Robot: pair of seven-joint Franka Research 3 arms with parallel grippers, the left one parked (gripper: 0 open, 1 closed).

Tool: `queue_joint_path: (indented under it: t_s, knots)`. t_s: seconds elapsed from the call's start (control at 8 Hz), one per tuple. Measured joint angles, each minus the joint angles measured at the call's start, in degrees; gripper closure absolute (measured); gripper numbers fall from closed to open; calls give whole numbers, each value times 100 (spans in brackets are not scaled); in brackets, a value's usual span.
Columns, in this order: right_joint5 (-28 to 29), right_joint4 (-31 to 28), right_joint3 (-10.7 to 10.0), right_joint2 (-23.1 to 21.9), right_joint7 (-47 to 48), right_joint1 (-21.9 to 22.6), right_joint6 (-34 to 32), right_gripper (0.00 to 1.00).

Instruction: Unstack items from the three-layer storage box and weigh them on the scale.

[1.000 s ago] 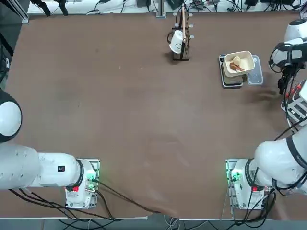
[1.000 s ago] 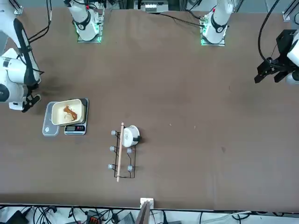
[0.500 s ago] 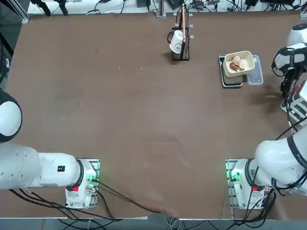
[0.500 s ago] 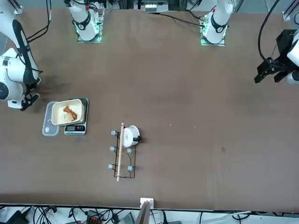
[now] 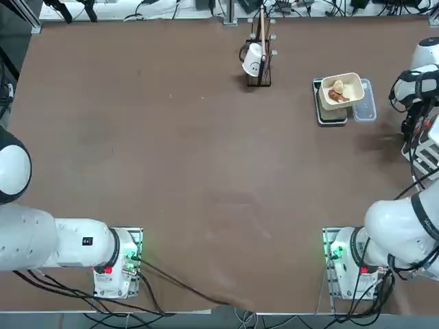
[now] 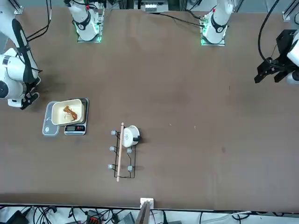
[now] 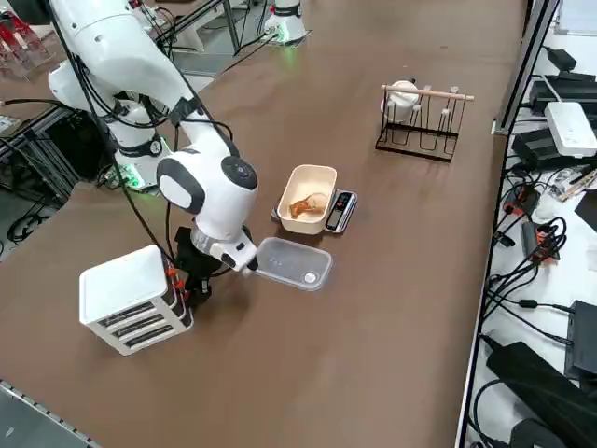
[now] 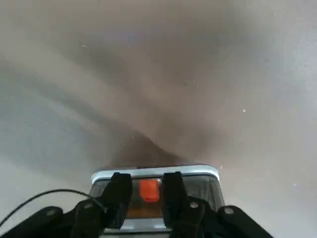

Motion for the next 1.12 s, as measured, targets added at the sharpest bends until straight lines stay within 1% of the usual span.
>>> queue_joint_path:
  t_s: [0.12, 0.38, 0.5, 0.62, 1.12]
  knots:
    - [0, -5, 0, 2, 0, -2, 8, 60]
    - [0, -11, 0, 6, 0, -3, 15, 65]
    - [-2, -9, 0, 6, 0, -3, 25, 72]
    - [-7, 1, 0, 5, 3, -3, 47, 89]
    - [-8, 1, 15, 2, 39, 0, 45, 89]
